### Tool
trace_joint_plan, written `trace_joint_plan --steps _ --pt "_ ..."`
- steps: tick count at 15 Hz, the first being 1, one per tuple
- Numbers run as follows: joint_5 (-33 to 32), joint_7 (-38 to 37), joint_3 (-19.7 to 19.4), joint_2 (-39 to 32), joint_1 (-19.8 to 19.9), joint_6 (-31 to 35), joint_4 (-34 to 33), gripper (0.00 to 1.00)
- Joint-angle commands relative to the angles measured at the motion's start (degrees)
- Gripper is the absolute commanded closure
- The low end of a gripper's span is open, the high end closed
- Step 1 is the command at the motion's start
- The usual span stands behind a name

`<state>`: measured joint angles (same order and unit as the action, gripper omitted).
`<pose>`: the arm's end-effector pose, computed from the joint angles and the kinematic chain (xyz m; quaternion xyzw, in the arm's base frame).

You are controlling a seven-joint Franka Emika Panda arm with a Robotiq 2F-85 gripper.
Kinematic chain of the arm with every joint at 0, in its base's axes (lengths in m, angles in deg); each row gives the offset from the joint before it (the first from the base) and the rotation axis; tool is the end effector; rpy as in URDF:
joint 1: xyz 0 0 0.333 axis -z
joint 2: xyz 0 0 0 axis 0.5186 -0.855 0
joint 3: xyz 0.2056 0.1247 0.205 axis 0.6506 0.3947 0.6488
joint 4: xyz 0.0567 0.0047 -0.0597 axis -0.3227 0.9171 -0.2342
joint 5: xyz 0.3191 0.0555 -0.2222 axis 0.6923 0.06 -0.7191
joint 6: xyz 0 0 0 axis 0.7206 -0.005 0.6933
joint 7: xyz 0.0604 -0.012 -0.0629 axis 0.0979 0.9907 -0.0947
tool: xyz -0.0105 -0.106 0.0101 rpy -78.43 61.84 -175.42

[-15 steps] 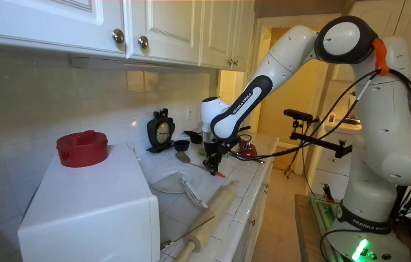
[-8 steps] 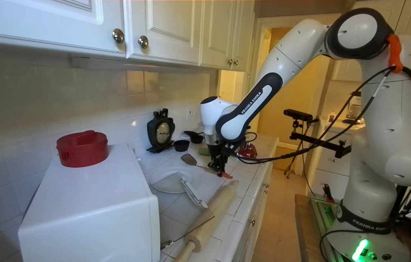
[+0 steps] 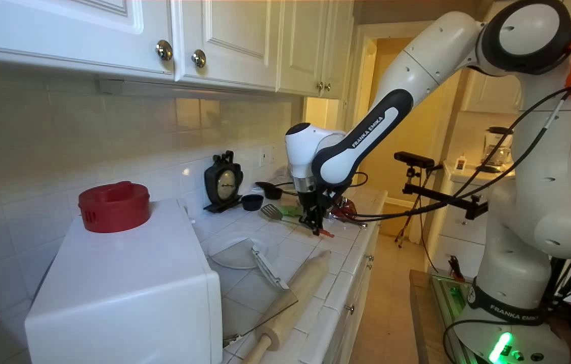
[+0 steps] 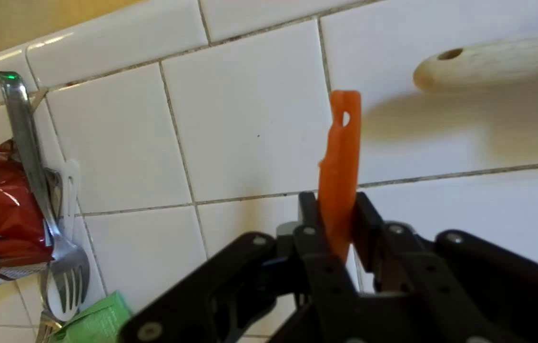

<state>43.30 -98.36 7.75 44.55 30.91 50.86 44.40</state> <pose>0.4860 -0.0953 0.2874 0.9701 -0.1718 -0.0575 0.1613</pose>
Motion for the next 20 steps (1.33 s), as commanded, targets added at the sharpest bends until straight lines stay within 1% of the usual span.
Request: trace_joint_plan --steps 1,7,11,13,14,15,18,19,20 --pt "-0.7 0.9 2.0 5.6 1.2 0.0 3.0 0.95" --pt "2.3 6.1 5.1 11.7 1.3 0.5 6.3 0.95" --pt "4.7 10.7 6.9 13.4 1.1 0.4 7.7 0.95" --pt "6.2 14.2 7.4 14.2 0.9 -0.8 8.1 0.95" --pt "4.0 10.4 7.8 11.4 1.6 -0.1 6.2 0.95" --pt "4.2 10.8 7.9 11.5 1.6 -0.1 6.3 0.79" --pt "4.2 10.7 8.0 11.4 1.8 -0.1 6.3 0.79" --pt "4.2 10.7 8.0 11.4 1.9 -0.1 6.3 0.95" --pt "3.6 10.7 8.2 11.7 1.8 -0.5 6.4 0.95"
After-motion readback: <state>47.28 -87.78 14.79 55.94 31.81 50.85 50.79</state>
